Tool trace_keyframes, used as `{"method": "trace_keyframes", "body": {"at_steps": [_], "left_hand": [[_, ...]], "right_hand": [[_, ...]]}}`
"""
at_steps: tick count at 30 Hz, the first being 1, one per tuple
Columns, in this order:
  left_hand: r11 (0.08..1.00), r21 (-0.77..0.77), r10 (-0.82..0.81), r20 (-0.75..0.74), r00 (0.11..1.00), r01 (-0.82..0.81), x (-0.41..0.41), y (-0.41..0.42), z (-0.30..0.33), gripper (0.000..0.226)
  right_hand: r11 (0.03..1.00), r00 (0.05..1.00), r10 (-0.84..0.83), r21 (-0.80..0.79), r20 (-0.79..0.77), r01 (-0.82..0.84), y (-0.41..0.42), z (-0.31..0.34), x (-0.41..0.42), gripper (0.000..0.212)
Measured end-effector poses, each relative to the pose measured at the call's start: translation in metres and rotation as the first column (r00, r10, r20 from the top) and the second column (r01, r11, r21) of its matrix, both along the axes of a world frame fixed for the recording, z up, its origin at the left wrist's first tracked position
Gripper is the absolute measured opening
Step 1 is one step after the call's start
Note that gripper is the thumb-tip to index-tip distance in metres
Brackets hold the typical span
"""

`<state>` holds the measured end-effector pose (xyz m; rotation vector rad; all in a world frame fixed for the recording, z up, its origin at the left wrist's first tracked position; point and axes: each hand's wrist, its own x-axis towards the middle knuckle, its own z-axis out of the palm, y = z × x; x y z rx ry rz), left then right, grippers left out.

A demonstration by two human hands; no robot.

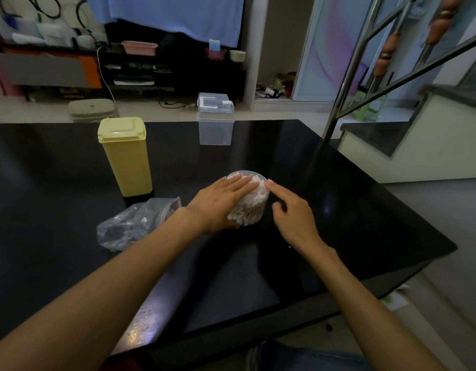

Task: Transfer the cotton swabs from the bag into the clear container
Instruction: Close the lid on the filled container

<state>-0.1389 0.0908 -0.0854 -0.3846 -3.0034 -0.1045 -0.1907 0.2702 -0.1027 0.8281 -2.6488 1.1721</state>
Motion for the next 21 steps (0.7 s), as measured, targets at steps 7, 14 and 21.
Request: {"method": "trace_keyframes", "body": {"at_steps": [7, 14, 21], "left_hand": [[0.997, 0.077, 0.010, -0.072, 0.997, -0.004, 0.008, 0.009, -0.008, 0.095], [0.992, 0.124, 0.043, -0.071, 0.996, -0.034, 0.003, 0.014, -0.009, 0.068], [0.998, -0.034, -0.053, -0.043, 0.998, 0.051, 0.008, -0.007, 0.014, 0.056]], "right_hand": [[0.838, 0.742, 0.073, -0.444, 0.667, 0.317, -0.013, 0.013, -0.007, 0.022], [0.832, 0.681, 0.047, -0.406, 0.731, 0.378, -0.013, 0.019, -0.008, 0.019], [0.932, 0.547, 0.184, -0.321, 0.817, 0.166, -0.008, 0.031, -0.011, 0.033]]}}
